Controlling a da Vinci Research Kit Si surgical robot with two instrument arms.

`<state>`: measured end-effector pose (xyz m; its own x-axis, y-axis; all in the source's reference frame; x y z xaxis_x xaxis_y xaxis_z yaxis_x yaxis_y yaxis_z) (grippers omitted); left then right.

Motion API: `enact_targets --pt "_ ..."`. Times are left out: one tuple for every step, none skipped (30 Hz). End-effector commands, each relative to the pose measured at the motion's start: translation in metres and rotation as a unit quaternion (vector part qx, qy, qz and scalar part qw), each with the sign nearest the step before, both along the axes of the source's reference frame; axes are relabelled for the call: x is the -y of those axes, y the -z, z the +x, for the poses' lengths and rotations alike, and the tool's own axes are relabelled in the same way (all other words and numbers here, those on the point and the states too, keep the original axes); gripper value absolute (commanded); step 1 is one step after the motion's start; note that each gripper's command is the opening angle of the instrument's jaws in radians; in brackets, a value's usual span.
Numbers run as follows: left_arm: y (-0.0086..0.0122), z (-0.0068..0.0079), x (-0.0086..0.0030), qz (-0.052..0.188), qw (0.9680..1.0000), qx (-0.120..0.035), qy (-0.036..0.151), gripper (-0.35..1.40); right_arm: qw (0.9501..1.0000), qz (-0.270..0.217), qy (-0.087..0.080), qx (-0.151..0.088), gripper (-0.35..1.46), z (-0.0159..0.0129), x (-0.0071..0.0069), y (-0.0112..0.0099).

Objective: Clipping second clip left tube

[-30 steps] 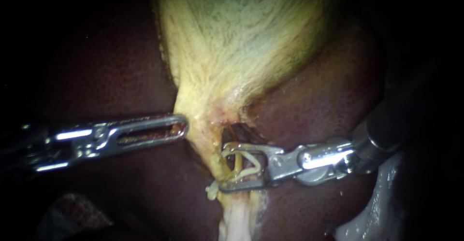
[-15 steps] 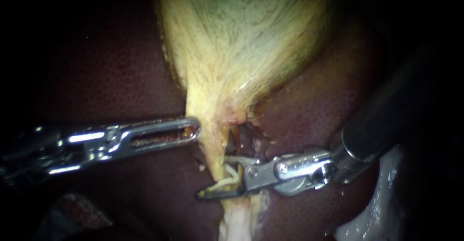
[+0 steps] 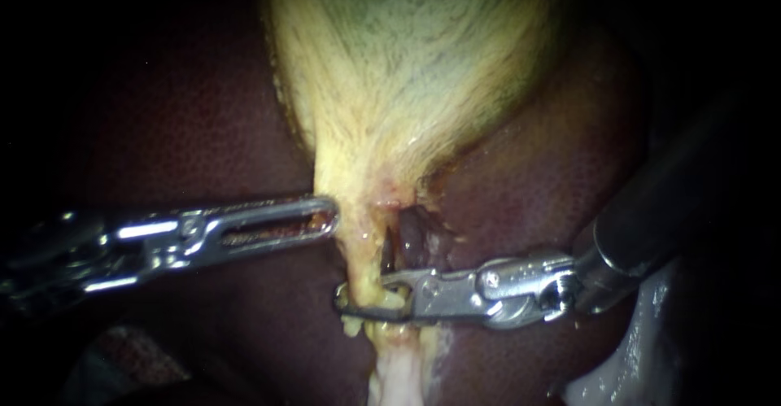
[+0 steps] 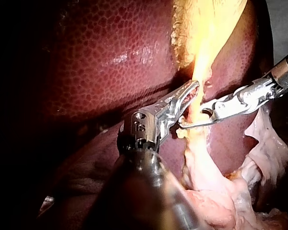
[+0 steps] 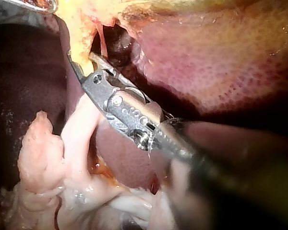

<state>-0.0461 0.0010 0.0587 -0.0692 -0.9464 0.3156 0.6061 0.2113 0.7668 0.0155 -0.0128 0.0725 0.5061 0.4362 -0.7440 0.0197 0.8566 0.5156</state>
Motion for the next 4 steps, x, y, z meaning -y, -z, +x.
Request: enact_targets --pt "0.0 0.0 0.0 0.0 1.0 0.0 0.0 -0.33 1.0 0.0 0.0 0.0 -0.35 0.0 0.0 0.0" --pt "0.0 0.0 0.0 0.0 1.0 0.0 0.0 -0.33 1.0 0.002 -0.001 0.0 -0.35 0.0 0.0 0.0" --pt "0.0 0.0 0.0 0.0 1.0 0.0 0.0 -0.33 1.0 0.002 -0.001 0.0 -0.35 0.0 0.0 0.0" --pt "0.0 0.0 0.0 0.0 1.0 0.0 0.0 -0.33 1.0 0.002 -0.001 0.0 -0.35 0.0 0.0 0.0"
